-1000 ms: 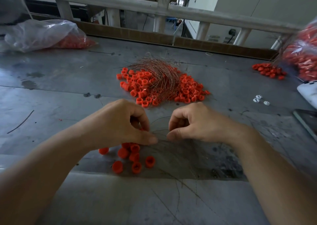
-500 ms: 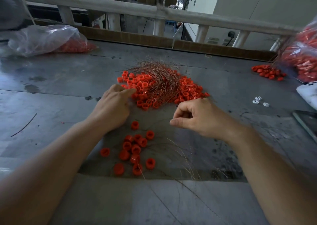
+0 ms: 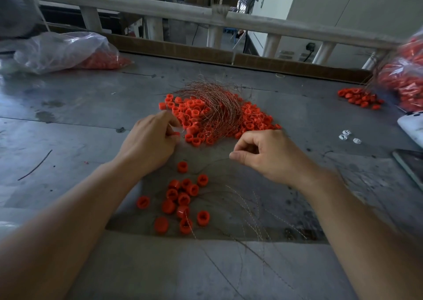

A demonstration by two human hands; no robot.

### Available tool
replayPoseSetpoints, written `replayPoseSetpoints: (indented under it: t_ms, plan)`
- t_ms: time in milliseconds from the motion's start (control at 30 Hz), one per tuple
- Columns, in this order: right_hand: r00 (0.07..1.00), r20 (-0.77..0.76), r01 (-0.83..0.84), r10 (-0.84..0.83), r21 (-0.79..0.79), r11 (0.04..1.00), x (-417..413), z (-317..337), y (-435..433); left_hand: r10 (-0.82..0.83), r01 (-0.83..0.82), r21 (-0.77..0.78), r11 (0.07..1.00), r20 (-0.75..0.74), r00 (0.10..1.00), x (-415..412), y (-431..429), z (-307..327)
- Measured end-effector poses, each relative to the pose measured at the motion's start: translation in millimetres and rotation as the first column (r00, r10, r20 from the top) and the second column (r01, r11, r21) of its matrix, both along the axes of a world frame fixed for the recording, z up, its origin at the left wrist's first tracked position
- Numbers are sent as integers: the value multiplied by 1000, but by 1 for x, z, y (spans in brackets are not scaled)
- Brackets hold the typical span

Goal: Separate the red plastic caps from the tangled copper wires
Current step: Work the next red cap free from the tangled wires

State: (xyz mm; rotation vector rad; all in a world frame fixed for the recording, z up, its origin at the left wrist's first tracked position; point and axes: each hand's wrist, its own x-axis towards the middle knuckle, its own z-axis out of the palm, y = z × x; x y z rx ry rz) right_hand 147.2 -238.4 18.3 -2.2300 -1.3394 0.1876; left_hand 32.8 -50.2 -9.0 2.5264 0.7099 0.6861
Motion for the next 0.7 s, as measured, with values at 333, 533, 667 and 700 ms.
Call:
replayPoseSetpoints:
  t_ms: [333, 533, 667, 700]
  plan:
    - [938, 346, 24, -36, 41, 999, 5, -20, 24, -141, 188, -252, 949, 191, 971, -12, -26, 13]
    - [949, 313, 38, -33, -10, 999, 7, -27, 28, -209, 255, -236, 938, 203, 957, -14, -33, 17]
    - [961, 273, 47, -55, 35, 998, 8, -26, 28, -201, 257, -262, 930, 222, 954, -15, -32, 16]
    - [963, 262, 51, -63, 52, 997, 8, -26, 28, -202, 258, -265, 929, 223, 954, -15, -31, 16]
